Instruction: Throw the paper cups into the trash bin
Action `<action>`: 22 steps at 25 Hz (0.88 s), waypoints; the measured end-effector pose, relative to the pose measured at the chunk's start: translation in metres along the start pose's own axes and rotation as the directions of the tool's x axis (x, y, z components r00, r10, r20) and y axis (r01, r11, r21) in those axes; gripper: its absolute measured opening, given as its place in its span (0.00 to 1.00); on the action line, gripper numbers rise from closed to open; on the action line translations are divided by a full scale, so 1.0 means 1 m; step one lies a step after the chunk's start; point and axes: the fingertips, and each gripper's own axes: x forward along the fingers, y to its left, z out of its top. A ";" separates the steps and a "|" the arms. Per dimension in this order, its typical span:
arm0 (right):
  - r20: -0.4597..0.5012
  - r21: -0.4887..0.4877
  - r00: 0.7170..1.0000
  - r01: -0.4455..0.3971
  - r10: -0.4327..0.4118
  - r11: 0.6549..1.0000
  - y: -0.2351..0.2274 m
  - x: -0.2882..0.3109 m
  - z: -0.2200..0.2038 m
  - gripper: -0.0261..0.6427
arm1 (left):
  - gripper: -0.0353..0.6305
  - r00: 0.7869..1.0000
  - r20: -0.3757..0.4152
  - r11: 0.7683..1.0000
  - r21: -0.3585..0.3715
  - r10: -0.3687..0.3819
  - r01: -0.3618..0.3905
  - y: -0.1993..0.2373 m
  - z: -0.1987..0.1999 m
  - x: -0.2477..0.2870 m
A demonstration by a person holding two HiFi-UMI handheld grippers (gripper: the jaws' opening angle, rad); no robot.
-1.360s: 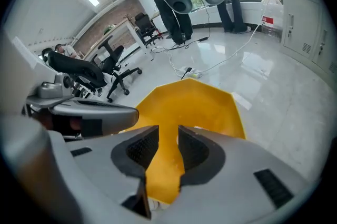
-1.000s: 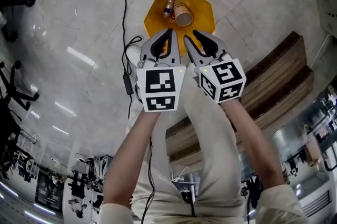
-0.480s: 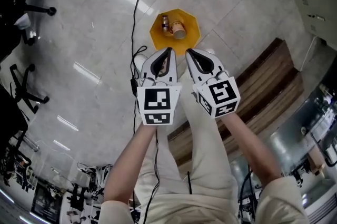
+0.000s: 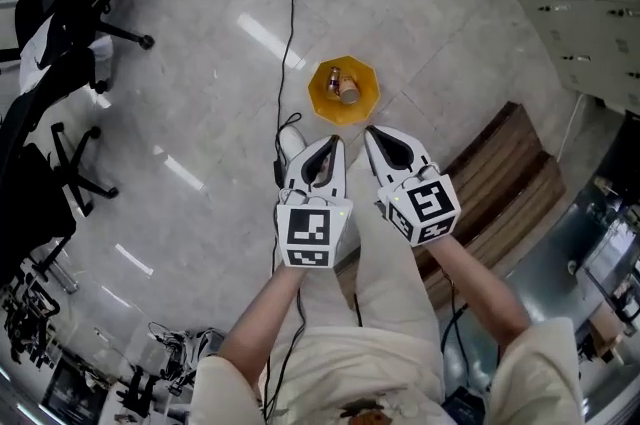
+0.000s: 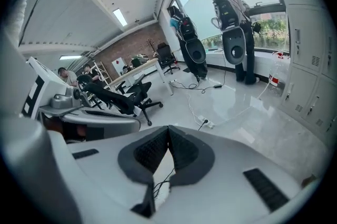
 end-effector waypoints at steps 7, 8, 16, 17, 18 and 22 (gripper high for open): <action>0.062 -0.096 0.996 -0.063 0.070 0.993 0.066 -0.073 0.083 0.05 | 0.06 0.998 0.065 0.999 0.032 -0.028 0.026 -0.037 0.061 -0.085; 0.071 -0.098 0.995 -0.068 0.075 0.993 0.076 -0.087 0.093 0.05 | 0.06 0.997 0.075 0.999 0.033 -0.031 0.028 -0.043 0.069 -0.099; 0.151 -0.128 0.986 -0.057 0.076 0.990 0.128 -0.186 0.160 0.05 | 0.06 0.975 0.221 0.997 0.079 -0.006 -0.012 -0.081 0.159 -0.198; 0.165 -0.126 0.983 -0.053 0.074 0.991 0.130 -0.197 0.166 0.05 | 0.06 0.972 0.235 0.996 0.089 -0.008 -0.013 -0.088 0.167 -0.207; 0.180 -0.126 0.981 -0.051 0.073 0.991 0.133 -0.207 0.172 0.05 | 0.06 0.969 0.248 0.995 0.099 -0.009 -0.016 -0.094 0.174 -0.216; 0.232 -0.156 0.968 -0.055 0.090 0.986 0.147 -0.237 0.193 0.05 | 0.06 0.959 0.283 0.992 0.121 -0.010 -0.025 -0.109 0.192 -0.244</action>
